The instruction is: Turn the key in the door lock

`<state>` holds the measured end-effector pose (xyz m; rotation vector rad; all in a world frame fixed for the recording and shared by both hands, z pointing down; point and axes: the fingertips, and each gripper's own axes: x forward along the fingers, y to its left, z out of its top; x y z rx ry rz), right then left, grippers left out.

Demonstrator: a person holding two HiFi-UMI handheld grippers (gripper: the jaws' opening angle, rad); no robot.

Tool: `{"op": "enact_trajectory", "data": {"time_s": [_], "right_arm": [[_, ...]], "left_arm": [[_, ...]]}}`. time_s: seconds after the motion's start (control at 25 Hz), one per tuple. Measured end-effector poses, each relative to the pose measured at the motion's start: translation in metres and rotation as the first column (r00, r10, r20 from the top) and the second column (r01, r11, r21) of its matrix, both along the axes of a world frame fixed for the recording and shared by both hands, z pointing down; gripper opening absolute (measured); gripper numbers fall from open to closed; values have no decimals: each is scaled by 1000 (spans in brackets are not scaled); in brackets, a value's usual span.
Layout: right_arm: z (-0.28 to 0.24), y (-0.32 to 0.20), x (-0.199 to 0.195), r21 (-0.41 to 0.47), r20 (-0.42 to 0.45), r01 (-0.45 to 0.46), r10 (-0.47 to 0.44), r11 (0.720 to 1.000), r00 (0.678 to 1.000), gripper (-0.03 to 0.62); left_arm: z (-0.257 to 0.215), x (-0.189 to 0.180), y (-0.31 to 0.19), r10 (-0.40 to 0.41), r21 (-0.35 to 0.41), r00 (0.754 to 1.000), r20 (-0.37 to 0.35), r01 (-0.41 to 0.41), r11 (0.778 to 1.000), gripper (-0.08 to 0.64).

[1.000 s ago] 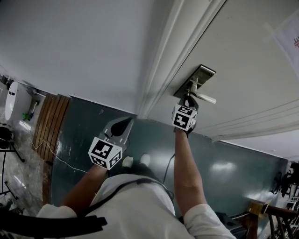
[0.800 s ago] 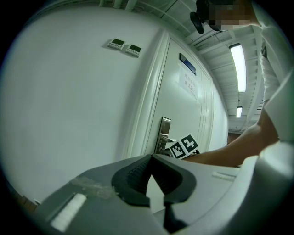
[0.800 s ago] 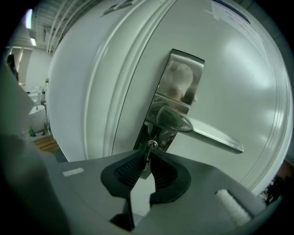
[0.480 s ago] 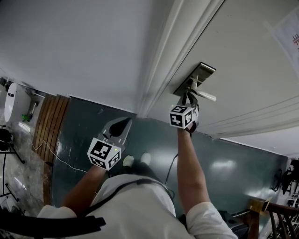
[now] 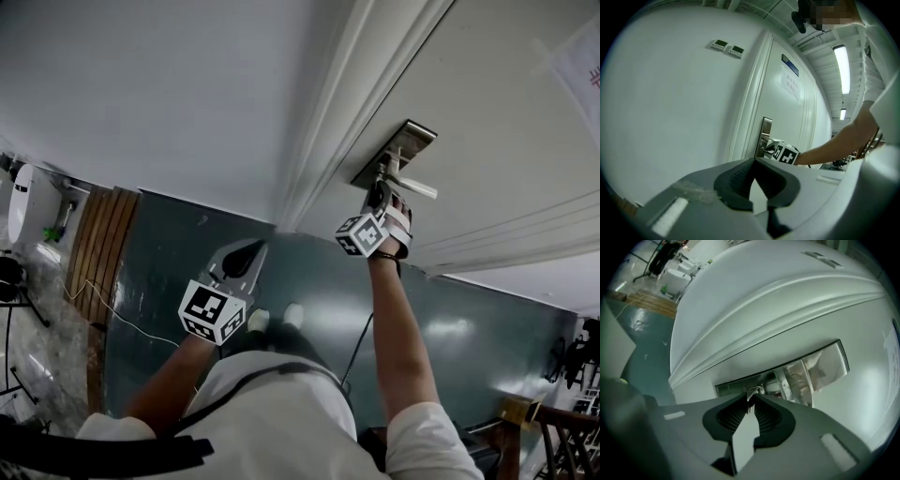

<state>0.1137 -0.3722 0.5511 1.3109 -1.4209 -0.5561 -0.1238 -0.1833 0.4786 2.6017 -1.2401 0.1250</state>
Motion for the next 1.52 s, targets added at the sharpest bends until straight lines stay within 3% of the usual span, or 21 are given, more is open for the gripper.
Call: {"op": "enact_trajectory", "data": {"time_s": [0.28,0.68,1.08,1.24,1.4,1.52], "right_arm": [[1,2,-2,-25,-200,53,-57,998,978,61],[5,4,-1,-65,-203,48,-60,997,977,77],[3,16,-5,-64,-64,53,-57,997,996,150],[-6,29,-5,-29,52,56,-55,998,997,150],[-27,46,-5,52,204,54,-64,997,977,95],[-37,63,-7,76,361,57,-81,995,929,27]], "left_arm": [[5,-5,10,-1,-7,1000,1,1,1000,5],[1,5,17,9,2,1000,4,-9,1000,5],[-3,16,17,18,12,1000,11,-18,1000,5],[-7,29,15,39,23,999,10,-40,999,5],[-12,46,12,71,33,997,9,-71,997,5],[-15,58,8,93,38,996,8,-94,995,5]]}}
